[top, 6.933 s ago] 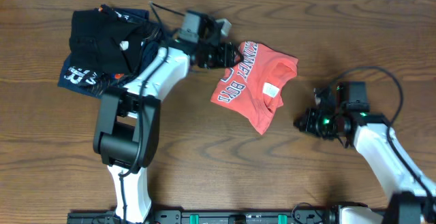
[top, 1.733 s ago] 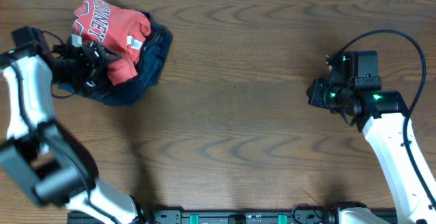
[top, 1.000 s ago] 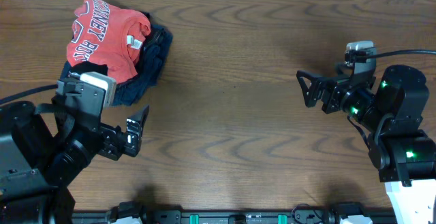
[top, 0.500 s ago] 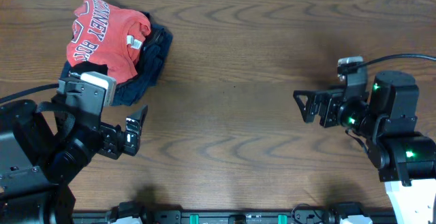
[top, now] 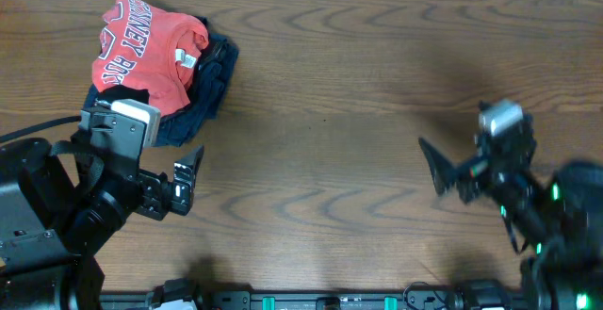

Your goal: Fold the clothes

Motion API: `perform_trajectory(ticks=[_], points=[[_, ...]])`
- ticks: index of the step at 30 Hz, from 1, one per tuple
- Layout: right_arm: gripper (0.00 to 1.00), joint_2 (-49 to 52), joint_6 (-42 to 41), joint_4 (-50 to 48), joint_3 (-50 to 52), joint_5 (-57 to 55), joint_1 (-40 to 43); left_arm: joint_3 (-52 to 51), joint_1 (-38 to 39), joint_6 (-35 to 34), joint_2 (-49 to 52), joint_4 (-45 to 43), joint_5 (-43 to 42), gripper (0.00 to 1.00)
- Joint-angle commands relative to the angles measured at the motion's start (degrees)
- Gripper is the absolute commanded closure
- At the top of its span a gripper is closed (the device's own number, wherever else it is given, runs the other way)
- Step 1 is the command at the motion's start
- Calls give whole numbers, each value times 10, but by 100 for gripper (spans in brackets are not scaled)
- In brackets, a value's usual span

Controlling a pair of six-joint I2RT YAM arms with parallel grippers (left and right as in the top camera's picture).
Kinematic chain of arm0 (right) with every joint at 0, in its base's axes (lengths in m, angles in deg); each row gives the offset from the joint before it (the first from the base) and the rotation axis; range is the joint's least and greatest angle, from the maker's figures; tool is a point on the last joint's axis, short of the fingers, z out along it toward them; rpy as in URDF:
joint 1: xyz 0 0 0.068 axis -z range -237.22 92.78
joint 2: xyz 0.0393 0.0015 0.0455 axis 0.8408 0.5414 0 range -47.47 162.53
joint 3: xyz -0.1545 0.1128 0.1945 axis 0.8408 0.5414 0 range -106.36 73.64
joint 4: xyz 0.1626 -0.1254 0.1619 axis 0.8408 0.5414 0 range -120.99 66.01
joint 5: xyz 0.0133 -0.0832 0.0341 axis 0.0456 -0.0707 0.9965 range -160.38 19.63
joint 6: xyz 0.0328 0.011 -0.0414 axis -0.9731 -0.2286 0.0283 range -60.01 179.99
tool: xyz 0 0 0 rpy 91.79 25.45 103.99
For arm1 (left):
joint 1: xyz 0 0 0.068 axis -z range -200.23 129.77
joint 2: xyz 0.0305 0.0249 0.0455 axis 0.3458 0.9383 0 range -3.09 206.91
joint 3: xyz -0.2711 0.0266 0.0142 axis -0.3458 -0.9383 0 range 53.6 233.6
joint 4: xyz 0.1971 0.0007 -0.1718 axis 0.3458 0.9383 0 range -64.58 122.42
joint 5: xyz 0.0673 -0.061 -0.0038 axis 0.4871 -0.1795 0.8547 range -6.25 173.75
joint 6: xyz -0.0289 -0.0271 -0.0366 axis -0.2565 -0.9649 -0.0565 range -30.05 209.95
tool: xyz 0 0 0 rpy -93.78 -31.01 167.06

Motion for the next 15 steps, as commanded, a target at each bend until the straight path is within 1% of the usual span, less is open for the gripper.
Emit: perform_trajectory(ticks=[1, 9, 12, 15], points=[[1, -73, 47, -7, 80, -16, 7, -3, 3, 9, 0, 0, 4, 2], [1, -284, 47, -21, 269, -35, 10, -3, 3, 9, 0, 0, 4, 2], [1, -337, 47, -21, 318, -36, 10, -3, 3, 9, 0, 0, 4, 2], [1, -330, 46, -42, 350, -35, 13, -3, 3, 9, 0, 0, 4, 2]])
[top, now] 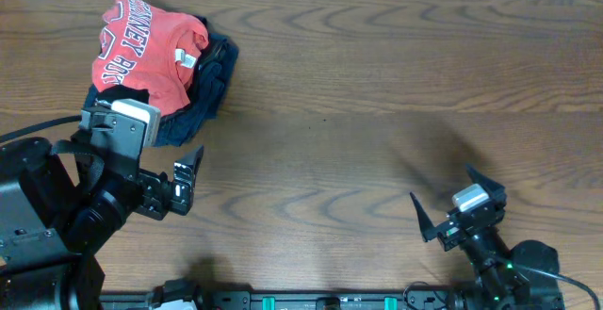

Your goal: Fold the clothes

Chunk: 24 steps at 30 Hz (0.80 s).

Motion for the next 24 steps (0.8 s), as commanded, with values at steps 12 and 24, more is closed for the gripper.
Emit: perform_trajectory(ticks=[12, 24], points=[[1, -8, -3, -119, 116, -10, 8, -2, 3, 9, 0, -1, 3, 2], [1, -8, -3, -122, 117, -10, 8, -2, 3, 9, 0, -1, 3, 2]])
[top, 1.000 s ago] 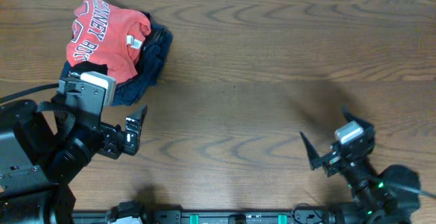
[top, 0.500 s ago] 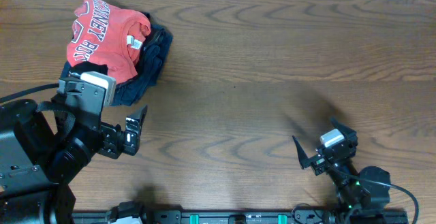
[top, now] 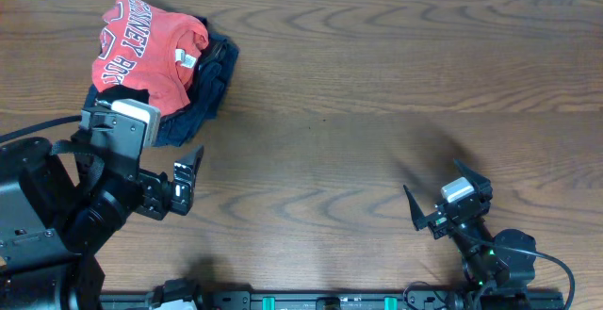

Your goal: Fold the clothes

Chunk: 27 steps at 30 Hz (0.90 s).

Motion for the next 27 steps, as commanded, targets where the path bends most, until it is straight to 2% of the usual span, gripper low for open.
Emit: perform_trajectory(ticks=[1, 24, 27], points=[[1, -5, -4, -2, 4, -2, 8, -2, 3, 9, 0, 0, 3, 2], [1, -5, -4, -2, 4, -2, 8, -2, 16, 13, -12, 12, 5, 2], [1, -5, -4, -2, 4, -2, 8, -9, 34, 14, -33, -16, 10, 2]])
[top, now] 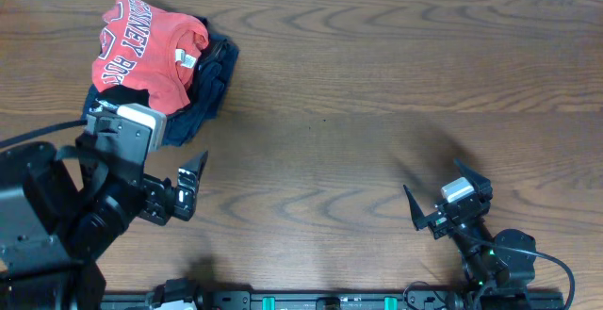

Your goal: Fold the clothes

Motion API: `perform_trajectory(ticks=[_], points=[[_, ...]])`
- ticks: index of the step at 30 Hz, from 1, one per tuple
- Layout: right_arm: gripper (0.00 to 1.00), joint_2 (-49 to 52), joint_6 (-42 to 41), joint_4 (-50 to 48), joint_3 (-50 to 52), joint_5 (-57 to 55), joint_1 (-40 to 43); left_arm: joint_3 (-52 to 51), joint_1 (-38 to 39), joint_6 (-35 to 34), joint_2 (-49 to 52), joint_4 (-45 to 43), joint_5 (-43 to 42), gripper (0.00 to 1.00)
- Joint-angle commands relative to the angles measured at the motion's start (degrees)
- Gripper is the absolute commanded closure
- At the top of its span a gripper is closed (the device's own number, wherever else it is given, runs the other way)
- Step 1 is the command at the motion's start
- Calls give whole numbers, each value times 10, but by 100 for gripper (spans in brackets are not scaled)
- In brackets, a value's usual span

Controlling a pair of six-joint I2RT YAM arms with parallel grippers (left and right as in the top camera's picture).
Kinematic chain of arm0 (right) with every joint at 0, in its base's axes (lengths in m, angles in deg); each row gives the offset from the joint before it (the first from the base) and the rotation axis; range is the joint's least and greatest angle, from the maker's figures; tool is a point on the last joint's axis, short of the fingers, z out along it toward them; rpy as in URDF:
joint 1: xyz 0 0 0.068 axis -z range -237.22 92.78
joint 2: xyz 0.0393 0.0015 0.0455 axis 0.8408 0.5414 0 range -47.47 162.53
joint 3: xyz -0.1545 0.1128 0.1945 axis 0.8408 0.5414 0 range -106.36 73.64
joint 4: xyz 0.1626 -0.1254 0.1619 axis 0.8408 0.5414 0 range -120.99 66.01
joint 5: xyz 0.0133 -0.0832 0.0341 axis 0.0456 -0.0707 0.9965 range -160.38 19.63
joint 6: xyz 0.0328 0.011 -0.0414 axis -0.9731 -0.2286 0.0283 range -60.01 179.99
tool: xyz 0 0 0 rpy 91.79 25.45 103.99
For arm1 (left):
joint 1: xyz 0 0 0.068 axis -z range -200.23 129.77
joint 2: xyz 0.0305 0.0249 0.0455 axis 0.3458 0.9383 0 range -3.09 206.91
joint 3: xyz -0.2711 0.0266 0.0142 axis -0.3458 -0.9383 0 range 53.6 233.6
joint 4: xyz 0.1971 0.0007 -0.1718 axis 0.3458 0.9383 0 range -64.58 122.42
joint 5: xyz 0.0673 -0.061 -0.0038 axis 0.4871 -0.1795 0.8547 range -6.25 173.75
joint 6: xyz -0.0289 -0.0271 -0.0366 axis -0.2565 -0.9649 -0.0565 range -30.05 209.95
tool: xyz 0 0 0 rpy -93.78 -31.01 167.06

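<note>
A red shirt with dark lettering [141, 48] lies folded on top of a dark navy garment [203, 89] at the table's back left. My left gripper [187, 187] hangs just in front of that pile, its fingers apart and holding nothing. My right gripper [443, 202] sits low at the front right near the table edge, open and empty, far from the clothes.
The brown wooden table [377, 84] stretches between the two arms. The left arm's bulky black body [47, 216] fills the front left corner. A rail with green fittings [311, 301] runs along the front edge.
My left arm has shifted slightly forward and to the right, away from the clothes pile. The right arm has stayed put. The pile looks the same.
At first my right gripper was raised over the right side of the table, open. Then it stood lower, near the front right edge, and settled there. The left arm held still beside the pile until its small shift now. The clothes have not changed.
</note>
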Motion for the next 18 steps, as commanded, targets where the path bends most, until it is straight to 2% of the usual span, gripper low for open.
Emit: perform_trajectory(ticks=[1, 10, 18], points=[[1, -5, -4, -2, 4, -2, 8, -20, 22, 12, -32, -41, 7, 2], [1, -5, -4, -2, 4, -2, 8, -255, 31, 12, -198, -331, -6, 2], [1, -5, -4, -2, 4, -2, 8, -477, 32, 11, -370, -479, -2, 2]])
